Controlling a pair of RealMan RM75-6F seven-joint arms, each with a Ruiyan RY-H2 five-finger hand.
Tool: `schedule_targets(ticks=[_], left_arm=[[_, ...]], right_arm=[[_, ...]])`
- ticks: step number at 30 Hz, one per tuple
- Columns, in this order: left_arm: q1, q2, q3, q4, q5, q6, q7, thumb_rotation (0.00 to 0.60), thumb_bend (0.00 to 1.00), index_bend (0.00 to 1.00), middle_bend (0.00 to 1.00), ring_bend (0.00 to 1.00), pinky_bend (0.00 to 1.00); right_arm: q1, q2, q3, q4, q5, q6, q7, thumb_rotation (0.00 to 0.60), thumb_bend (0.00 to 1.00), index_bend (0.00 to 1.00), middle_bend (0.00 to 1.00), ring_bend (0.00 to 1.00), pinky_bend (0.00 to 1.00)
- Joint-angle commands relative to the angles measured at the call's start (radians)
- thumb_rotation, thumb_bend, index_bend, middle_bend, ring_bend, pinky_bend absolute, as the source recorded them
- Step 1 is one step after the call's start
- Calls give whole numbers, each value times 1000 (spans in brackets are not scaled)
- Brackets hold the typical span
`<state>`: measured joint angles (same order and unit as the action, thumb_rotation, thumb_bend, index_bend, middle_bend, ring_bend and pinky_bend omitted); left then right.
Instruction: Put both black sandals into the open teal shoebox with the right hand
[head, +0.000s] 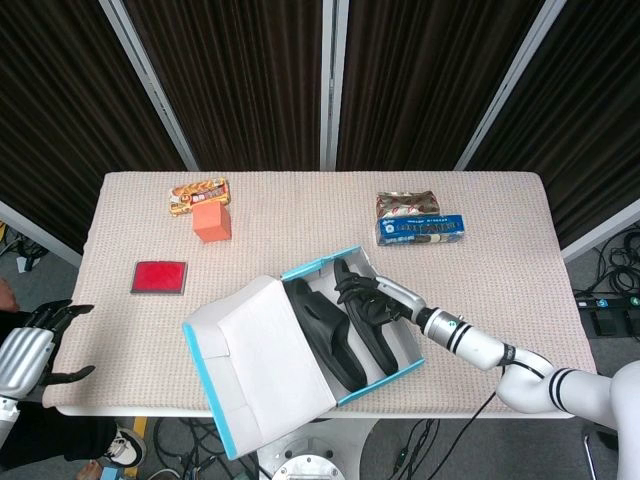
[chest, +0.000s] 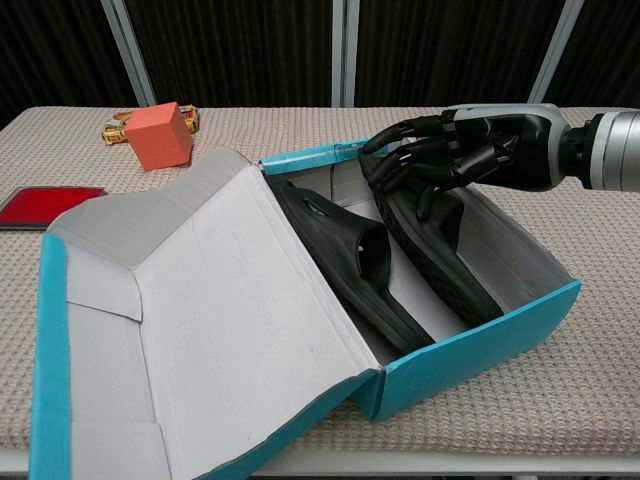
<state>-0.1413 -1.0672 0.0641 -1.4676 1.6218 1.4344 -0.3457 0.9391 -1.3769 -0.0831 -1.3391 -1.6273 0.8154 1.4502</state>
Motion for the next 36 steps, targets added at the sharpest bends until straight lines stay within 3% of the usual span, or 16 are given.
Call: schedule_targets(ticks=[1, 6, 10, 13, 17, 20, 24, 30, 36], left_arm=[[0, 0, 0, 0, 2, 1, 0, 600, 21, 192, 235, 113, 139], [0, 2, -1, -6, 8, 7, 5, 600, 21, 192, 235, 113, 139], [-2, 5, -2, -15, 14, 10, 12, 600, 21, 192, 235, 113, 138], [-7, 6, -4, -24, 18, 9, 19, 600, 21, 192, 236, 113, 139], [-16, 10, -10, -39, 23, 6, 31, 600, 21, 192, 235, 113, 139], [-24, 16, -14, -51, 28, 3, 38, 600, 21, 192, 235, 113, 139], [-34, 23, -18, -54, 33, -2, 50, 600, 21, 192, 236, 113, 139], [-41, 20, -28, -57, 26, -4, 87, 600, 21, 192, 235, 113, 139], [-41, 9, -49, -58, 5, 10, 112, 600, 22, 192, 235, 113, 139]], right_arm=[[0, 4, 1, -1, -6, 11, 7, 600, 470, 251, 323, 229, 392], [-17, 66, 10, -59, -46, 107, -2, 600, 455, 251, 324, 229, 392], [-66, 153, 26, -138, -68, 238, -111, 600, 423, 253, 312, 227, 392], [-144, 213, 53, -193, -38, 352, -353, 600, 414, 252, 265, 175, 344], [-287, 242, 99, -289, 74, 515, -861, 600, 401, 223, 126, 7, 134], [-382, 264, 83, -354, 117, 603, -1170, 600, 370, 132, 46, 0, 35], [-507, 261, 30, -383, 141, 699, -1434, 600, 328, 15, 0, 0, 0], [-667, 183, -45, -261, 80, 822, -1555, 600, 327, 0, 0, 0, 0], [-771, 68, -61, -70, 42, 891, -1492, 600, 327, 0, 0, 0, 0]])
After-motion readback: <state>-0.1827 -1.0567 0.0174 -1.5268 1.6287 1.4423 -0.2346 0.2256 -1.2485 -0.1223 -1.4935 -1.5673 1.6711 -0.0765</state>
